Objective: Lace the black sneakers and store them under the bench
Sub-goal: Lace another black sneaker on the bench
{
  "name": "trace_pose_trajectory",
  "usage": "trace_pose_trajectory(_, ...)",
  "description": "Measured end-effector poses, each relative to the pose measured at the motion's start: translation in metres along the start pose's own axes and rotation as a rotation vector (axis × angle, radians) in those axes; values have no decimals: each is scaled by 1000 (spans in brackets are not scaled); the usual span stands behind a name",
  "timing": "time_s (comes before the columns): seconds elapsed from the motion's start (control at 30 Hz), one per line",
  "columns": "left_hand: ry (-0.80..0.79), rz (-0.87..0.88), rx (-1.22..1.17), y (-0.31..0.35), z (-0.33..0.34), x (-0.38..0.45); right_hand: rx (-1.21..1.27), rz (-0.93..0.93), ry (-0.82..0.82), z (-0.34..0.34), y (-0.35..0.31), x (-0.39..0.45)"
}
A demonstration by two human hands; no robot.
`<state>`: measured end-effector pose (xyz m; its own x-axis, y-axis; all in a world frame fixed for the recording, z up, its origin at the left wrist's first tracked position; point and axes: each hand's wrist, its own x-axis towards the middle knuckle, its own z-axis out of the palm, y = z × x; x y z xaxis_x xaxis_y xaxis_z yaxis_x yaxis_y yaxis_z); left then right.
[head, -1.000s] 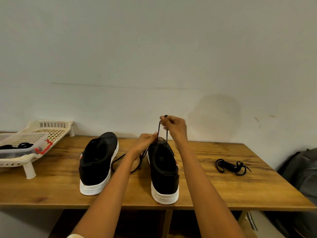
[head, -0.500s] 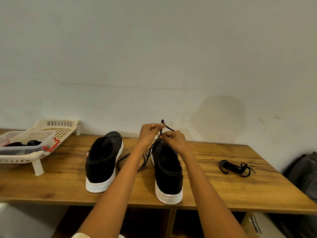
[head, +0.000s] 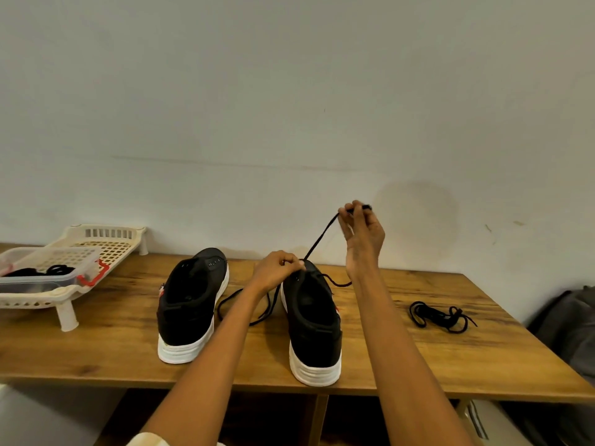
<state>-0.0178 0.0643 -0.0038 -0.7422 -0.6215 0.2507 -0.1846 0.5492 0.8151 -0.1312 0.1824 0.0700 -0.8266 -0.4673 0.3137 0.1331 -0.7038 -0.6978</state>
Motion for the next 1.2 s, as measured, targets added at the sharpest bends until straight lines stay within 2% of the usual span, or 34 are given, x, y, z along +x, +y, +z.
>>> trace_pose_trajectory(0.03, 56, 14, -14, 3, -1, 2, -118, 45, -12, -5, 5, 0)
trace_pose_trajectory(0.13, 222, 34, -195, 18, -8, 9, -698, 230, -132, -24, 29, -4)
trace_pose_trajectory(0.23, 221, 48, -237, 29, -9, 11, -965, 327, -277, -31, 42, -10)
trace_pose_trajectory(0.33, 166, -28, -123, 13, -1, 9, -1305, 281, -459, -27, 41, -11)
trace_pose_trajectory(0.43, 54, -16, 19, 3, 1, 7, -1487, 332, -611, -20, 37, -11)
trace_pose_trajectory(0.53, -65, 26, 135, 6, 3, 4, -1519, 388, -672, -19, 32, -10)
trace_pose_trajectory(0.6, -75, 43, 196, 4, 4, 4, -1550, 341, -687, -20, 33, -9)
trace_pose_trajectory(0.7, -26, 28, 149, 1, 7, 5, -1598, 221, -588, -24, 37, -6)
trace_pose_trajectory(0.8, 3, 1, 128, 2, 9, 7, -1554, 60, -348, -28, 40, -2)
trace_pose_trajectory(0.9, 6, -2, 170, 5, 10, 8, -1107, 13, 22, -32, 36, 10)
trace_pose_trajectory(0.97, 5, -28, 228, 10, 10, 10, -913, 32, 181, -38, 29, 17)
trace_pose_trajectory(1.03, 1, -60, 349, 17, 11, 11, -1031, 57, 190, -48, 29, 20)
trace_pose_trajectory(1.2, -86, -134, 670, 44, 20, 9, -1468, 272, -40, -80, 46, 10)
